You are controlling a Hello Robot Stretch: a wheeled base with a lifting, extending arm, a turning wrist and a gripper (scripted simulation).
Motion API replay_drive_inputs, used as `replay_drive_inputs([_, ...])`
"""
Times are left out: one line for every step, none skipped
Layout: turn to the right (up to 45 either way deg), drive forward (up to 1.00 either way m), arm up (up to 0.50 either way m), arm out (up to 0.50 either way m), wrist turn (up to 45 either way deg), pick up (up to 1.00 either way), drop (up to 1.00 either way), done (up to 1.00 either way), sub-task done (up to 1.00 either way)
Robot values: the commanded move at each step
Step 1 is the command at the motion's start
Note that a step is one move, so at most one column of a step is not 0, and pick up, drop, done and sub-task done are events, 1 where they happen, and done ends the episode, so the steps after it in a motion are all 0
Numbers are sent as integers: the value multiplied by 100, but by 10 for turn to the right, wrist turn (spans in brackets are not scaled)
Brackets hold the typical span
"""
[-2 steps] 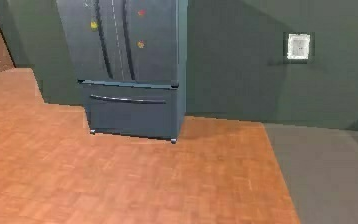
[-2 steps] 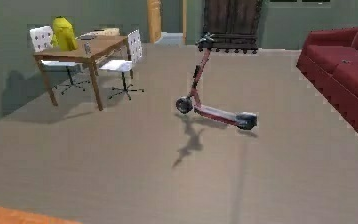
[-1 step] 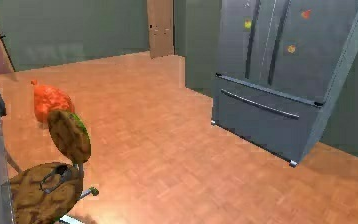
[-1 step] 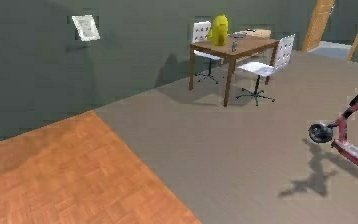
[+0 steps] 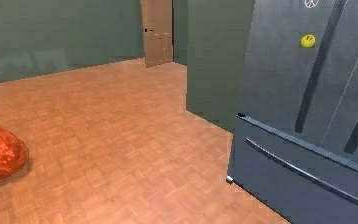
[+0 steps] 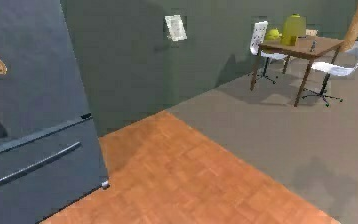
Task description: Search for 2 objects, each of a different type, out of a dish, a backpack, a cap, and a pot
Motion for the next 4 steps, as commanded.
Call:
replay_drive_inputs([0, 20, 0, 0, 0, 0, 0, 0, 0])
replay_drive_inputs([-300, 0, 0, 0, 0, 0, 0, 0, 0])
replay_drive_inputs([0, 100, 0, 0, 0, 0, 0, 0, 0])
replay_drive_inputs([-30, 0, 0, 0, 0, 0, 0, 0, 0])
